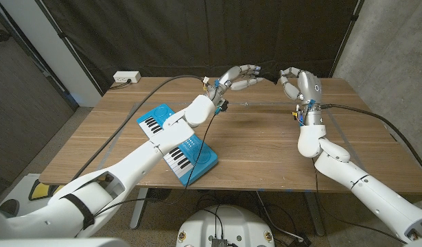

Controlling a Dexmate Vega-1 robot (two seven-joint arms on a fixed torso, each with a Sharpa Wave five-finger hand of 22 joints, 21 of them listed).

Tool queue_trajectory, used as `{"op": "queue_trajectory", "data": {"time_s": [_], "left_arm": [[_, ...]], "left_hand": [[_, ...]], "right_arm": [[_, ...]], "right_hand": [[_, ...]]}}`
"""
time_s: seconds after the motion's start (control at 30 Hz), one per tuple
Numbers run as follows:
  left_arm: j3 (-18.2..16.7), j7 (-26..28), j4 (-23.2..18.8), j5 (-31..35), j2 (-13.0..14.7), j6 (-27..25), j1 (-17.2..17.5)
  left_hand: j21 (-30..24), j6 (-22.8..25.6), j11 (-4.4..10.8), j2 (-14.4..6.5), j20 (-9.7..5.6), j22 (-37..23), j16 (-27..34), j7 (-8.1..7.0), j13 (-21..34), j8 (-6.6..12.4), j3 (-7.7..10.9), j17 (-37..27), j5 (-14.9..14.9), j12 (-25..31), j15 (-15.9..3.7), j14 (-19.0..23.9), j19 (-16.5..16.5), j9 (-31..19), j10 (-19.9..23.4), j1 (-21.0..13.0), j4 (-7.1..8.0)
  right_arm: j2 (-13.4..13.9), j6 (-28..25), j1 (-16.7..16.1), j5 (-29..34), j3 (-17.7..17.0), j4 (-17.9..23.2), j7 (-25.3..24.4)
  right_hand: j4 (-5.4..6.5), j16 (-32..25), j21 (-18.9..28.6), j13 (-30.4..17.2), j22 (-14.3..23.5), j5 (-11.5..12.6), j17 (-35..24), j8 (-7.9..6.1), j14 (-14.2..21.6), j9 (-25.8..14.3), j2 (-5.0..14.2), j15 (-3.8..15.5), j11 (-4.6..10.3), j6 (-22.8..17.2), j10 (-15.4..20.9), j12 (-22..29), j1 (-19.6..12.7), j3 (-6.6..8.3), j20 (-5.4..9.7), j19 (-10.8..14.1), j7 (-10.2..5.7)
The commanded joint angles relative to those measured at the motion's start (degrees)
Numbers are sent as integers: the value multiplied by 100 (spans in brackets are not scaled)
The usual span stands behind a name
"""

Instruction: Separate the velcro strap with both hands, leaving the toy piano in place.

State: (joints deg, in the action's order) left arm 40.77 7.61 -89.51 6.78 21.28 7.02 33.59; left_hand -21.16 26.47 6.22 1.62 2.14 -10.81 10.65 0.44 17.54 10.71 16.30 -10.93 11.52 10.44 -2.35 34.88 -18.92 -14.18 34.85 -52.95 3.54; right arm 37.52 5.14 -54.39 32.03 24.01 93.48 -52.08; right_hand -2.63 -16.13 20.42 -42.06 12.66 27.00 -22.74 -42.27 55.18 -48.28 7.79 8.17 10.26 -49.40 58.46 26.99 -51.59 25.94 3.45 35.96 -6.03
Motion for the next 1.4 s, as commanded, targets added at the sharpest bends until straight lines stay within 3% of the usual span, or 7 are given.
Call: {"op": "queue_trajectory", "data": {"time_s": [0.03,0.53,0.67,0.77,0.8,0.97,1.4], "left_arm": [[23,-34,106,142,-91,152,-58],[67,32,391,162,-302,407,-122],[76,57,468,163,-349,501,-130],[71,64,512,141,-377,573,-131],[70,79,523,149,-383,594,-130],[52,72,588,100,-412,723,-126],[30,-74,752,-36,-456,960,-162]], "left_hand": [[5,51,36,-17,12,-39,68,-57,22,73,34,-23,24,86,-5,20,-8,-1,51,-123,-74],[12,292,136,-149,26,-60,156,-131,37,212,128,-30,23,229,-117,185,-11,23,303,-330,-175],[7,614,266,-204,-17,-65,185,-221,56,357,197,-20,17,347,-192,290,-29,0,610,-496,-271],[17,927,244,-303,-6,-66,229,-217,79,493,252,-17,15,426,-279,444,-5,-29,839,-567,-295],[7,1084,298,-340,-23,-66,248,-197,94,563,277,-10,11,482,-335,534,-30,-50,1009,-607,-314],[-2,1378,374,-430,-52,-67,304,-312,123,692,335,-10,4,570,-455,770,-43,-93,1309,-677,-341],[69,1485,503,-406,-48,-54,268,-487,161,748,352,-17,-30,510,-559,790,120,-118,1306,-716,-385]], "right_arm": [[-37,-56,-63,29,9,88,-54],[1,-153,-233,93,-59,229,-173],[7,-213,-253,108,-68,258,-161],[5,-228,-255,117,-68,264,-171],[13,-225,-254,120,-67,267,-166],[3,-240,-236,145,-52,263,-178],[-10,-282,-220,184,-10,271,-170]], "right_hand": [[-130,7,23,-16,29,38,-31,-33,1,-8,-8,540,174,-30,-34,-19,53,135,472,-40,-51],[-161,10,42,-31,32,39,-59,-39,14,19,-10,543,177,-33,-13,-60,79,161,468,-51,-74],[-161,10,45,-33,33,38,-63,-37,18,25,-7,540,177,-32,-17,-69,86,163,471,-52,-78],[-171,13,50,-29,34,36,-68,-28,17,53,-13,541,178,-42,-5,-80,91,168,469,-53,-77],[-172,14,51,-26,34,36,-70,-29,17,55,-13,540,174,-43,11,-79,94,169,468,-55,-80],[-178,17,59,-31,35,32,-79,-32,20,62,-13,538,176,-43,15,-96,109,176,468,-58,-78],[-199,29,76,-48,38,24,-99,-38,17,72,-15,539,176,-32,8,-138,138,195,460,-69,-83]]}}
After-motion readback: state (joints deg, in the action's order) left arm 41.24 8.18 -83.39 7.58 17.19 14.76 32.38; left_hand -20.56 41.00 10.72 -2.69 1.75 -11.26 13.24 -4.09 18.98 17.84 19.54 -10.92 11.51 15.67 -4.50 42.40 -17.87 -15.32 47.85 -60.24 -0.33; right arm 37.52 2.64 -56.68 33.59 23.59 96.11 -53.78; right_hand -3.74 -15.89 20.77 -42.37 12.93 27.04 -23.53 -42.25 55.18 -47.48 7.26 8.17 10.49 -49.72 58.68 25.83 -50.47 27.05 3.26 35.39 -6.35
